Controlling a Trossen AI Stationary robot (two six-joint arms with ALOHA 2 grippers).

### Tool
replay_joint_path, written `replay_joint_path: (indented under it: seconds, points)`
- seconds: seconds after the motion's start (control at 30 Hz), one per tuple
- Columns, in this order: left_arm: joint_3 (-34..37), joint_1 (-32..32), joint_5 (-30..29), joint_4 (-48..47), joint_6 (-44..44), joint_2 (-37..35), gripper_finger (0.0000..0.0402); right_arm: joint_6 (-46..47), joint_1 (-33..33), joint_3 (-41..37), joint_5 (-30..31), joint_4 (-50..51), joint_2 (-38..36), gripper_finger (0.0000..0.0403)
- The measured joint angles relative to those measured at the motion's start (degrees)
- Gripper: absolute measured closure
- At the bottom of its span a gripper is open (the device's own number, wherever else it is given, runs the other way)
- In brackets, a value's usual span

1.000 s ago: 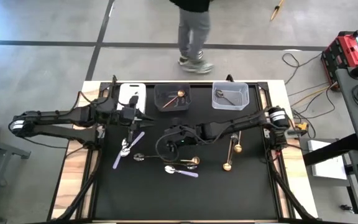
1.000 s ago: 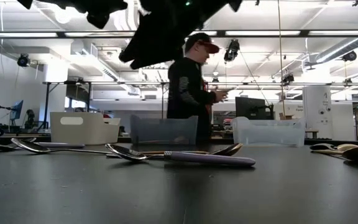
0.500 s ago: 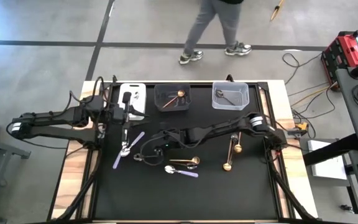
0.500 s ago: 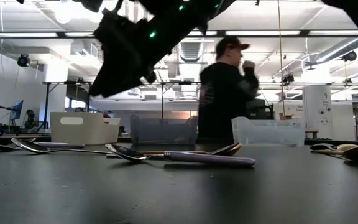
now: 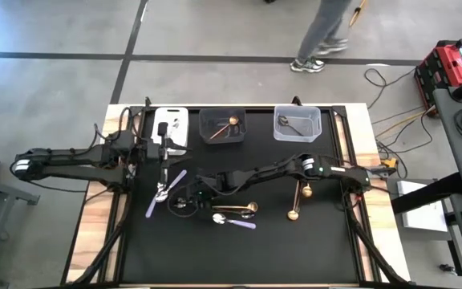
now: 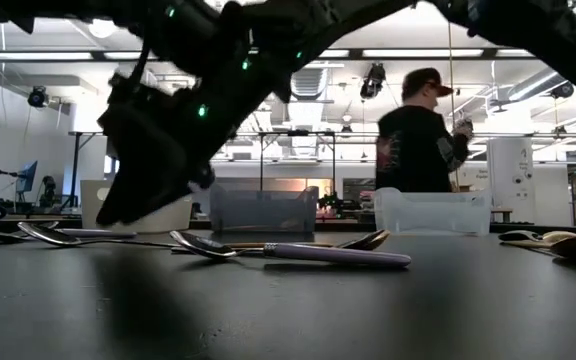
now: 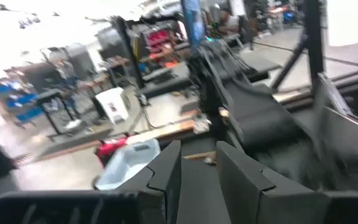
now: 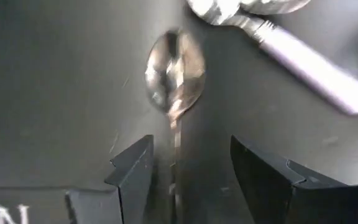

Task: Sort silverware by color (type)
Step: Put the black spoon into the transparent bin

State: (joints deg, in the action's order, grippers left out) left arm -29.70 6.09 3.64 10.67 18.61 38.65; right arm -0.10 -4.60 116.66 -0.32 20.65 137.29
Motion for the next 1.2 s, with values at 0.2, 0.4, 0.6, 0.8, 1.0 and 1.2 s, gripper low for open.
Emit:
replay_joint_path:
  seconds: [0.2,0.4,0.6,0.8,1.0,1.2]
  points:
    - [-2.5,0.0,-2.3,-1.8,-0.1,-2.3,0.0318,2.5,0.1,2.2,-2.7,-0.5,2.4,0.0197]
    - [-4.0,0.0,-2.3,-7.3,-0.6,-6.7,0.0318,1.5,-1.2,2.2,1.2,0.9,3.2,0.0197]
    - [-3.2,0.0,-2.1,-12.7,-4.0,-14.2,0.0318,0.0,-1.4,1.9,2.8,1.1,3.2,0.0197]
    - [-1.7,0.0,-2.1,-14.9,-5.4,-21.1,0.0318,0.1,-1.1,1.5,1.6,1.2,3.2,0.0211]
    - [-1.6,0.0,-2.0,-16.6,-5.9,-24.8,0.0318,0.0,-0.8,1.1,0.0,1.1,3.2,0.0267]
    - [-1.6,0.0,-2.0,-17.4,-5.9,-26.0,0.0318,0.0,-0.5,1.0,-0.1,1.2,3.2,0.0339]
